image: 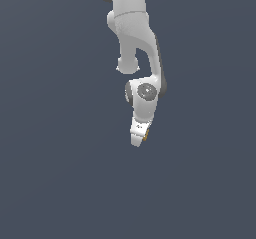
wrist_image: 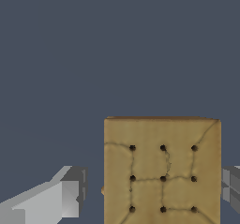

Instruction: Pick up the object and move it to a goal position.

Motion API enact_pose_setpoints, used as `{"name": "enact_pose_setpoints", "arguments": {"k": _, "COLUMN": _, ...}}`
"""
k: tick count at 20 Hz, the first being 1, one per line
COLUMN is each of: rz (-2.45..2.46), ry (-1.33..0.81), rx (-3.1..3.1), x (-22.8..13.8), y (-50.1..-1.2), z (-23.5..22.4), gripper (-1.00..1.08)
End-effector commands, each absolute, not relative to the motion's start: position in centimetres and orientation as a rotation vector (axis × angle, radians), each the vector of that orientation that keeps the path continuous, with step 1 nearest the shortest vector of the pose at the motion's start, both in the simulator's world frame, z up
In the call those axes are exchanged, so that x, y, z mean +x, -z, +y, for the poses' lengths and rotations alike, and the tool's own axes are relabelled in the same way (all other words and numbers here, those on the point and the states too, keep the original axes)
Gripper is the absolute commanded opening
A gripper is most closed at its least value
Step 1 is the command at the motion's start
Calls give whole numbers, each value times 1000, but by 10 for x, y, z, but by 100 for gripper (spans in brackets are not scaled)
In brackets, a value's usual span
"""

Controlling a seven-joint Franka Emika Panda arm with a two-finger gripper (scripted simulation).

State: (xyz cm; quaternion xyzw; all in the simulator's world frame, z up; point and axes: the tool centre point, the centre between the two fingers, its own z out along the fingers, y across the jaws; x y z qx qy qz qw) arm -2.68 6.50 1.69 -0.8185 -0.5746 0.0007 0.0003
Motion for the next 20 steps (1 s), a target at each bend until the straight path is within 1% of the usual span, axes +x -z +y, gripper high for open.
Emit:
{"name": "enact_pose_setpoints", "arguments": {"k": 1, "rz": -1805, "ry": -1, "rx": -2571, "x": -26, "y": -12, "z": 65, "gripper": 100}}
{"name": "enact_pose_setpoints", "arguments": {"k": 3, "rz": -1805, "ry": -1, "rx": -2571, "x": -26, "y": -11, "z": 65, "gripper": 100}}
{"name": "enact_pose_setpoints", "arguments": {"k": 4, "rz": -1805, "ry": -1, "rx": -2571, "x": -26, "y": -11, "z": 65, "gripper": -100}}
{"name": "enact_pose_setpoints", "arguments": {"k": 15, "rz": -1806, "ry": 1, "rx": -2572, "x": -25, "y": -12, "z": 65, "gripper": -100}}
{"name": "enact_pose_setpoints", "arguments": {"k": 20, "rz": -1806, "ry": 1, "rx": -2572, "x": -31, "y": -19, "z": 74, "gripper": -100}}
